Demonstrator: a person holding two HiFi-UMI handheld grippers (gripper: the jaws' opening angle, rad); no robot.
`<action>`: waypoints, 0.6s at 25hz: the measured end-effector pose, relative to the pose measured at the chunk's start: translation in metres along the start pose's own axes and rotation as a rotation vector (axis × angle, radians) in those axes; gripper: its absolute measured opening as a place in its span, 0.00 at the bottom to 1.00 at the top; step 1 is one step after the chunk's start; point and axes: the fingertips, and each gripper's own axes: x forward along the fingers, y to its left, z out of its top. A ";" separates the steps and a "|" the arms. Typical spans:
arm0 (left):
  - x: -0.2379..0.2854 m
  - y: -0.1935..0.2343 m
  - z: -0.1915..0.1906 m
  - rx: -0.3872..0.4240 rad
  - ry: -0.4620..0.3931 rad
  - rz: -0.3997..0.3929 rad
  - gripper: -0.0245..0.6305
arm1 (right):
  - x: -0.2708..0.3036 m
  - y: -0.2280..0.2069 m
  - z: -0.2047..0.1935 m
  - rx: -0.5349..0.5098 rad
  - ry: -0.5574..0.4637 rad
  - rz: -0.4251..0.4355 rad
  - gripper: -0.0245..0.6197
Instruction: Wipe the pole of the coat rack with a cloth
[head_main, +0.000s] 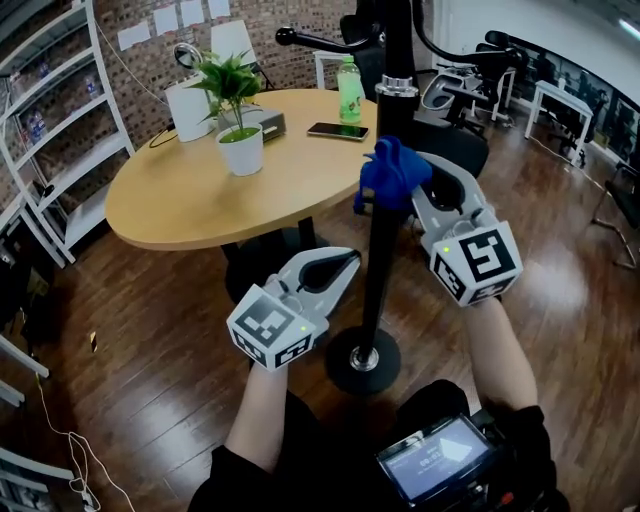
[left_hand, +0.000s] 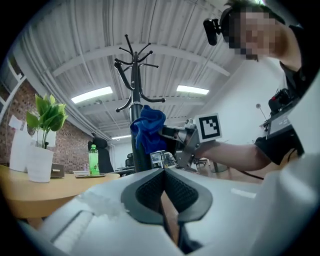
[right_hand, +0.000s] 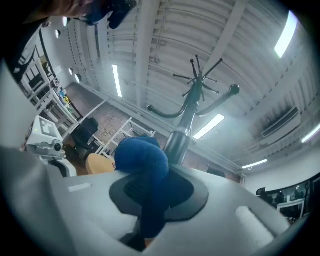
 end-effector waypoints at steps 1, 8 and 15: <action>0.000 0.000 0.003 0.004 -0.003 -0.002 0.04 | 0.002 -0.009 0.010 -0.014 -0.017 -0.017 0.12; -0.001 -0.008 -0.004 0.006 0.002 -0.011 0.04 | -0.003 -0.019 0.013 -0.052 -0.012 -0.066 0.11; -0.002 -0.004 -0.017 -0.018 0.012 0.007 0.04 | -0.020 0.020 -0.043 -0.147 0.094 -0.015 0.11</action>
